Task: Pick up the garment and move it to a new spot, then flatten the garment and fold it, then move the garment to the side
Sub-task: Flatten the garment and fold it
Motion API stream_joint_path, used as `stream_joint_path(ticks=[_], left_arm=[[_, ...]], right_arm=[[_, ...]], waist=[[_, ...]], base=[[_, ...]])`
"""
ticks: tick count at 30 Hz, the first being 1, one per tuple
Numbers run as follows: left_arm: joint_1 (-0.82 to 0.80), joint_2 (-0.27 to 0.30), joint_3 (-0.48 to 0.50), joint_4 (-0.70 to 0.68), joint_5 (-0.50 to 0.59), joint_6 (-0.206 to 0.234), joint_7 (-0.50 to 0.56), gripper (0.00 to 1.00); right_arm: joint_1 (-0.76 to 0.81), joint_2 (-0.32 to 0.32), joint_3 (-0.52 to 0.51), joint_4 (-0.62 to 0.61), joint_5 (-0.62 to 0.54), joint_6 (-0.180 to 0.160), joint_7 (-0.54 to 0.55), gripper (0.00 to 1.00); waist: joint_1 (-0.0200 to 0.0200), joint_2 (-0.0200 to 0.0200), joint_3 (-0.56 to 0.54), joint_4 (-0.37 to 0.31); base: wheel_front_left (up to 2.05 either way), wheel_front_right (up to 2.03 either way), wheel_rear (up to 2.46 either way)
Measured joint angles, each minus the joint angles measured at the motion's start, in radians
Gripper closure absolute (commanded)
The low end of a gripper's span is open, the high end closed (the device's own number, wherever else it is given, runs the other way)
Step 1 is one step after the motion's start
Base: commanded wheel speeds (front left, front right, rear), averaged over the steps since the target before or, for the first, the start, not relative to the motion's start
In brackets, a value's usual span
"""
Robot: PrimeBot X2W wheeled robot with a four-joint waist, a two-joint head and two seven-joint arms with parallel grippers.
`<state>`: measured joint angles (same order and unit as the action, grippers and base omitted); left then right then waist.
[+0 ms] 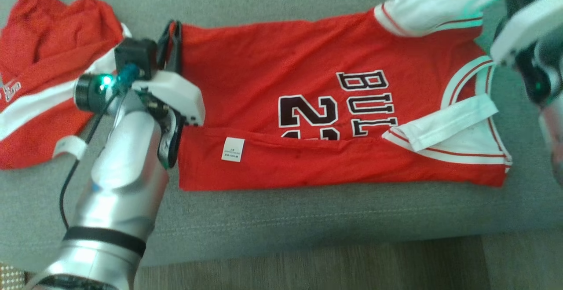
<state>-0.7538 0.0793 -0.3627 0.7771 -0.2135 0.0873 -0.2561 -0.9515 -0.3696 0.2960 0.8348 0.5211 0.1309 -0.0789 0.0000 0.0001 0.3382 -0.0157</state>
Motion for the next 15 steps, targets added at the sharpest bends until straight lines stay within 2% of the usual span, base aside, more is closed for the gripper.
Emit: stream_joint_path(ticks=[9, 15], left_arm=[[0.087, 0.024, 0.003, 0.006, 0.024, -0.025, 0.0, 1.0], [0.154, 0.04, -0.009, 0.012, 0.045, -0.046, 0.0, 1.0]], right_arm=[[0.26, -0.106, 0.016, -0.287, 0.149, 0.0, 0.228, 1.0], [0.416, -0.159, -0.023, -0.459, 0.204, 0.0, 0.381, 1.0]], waist=[[0.0, 0.0, -0.087, -0.018], [0.0, 0.0, -0.133, -0.035]], base=[[0.0, 0.0, 0.0], [0.0, 0.0, 0.0]])
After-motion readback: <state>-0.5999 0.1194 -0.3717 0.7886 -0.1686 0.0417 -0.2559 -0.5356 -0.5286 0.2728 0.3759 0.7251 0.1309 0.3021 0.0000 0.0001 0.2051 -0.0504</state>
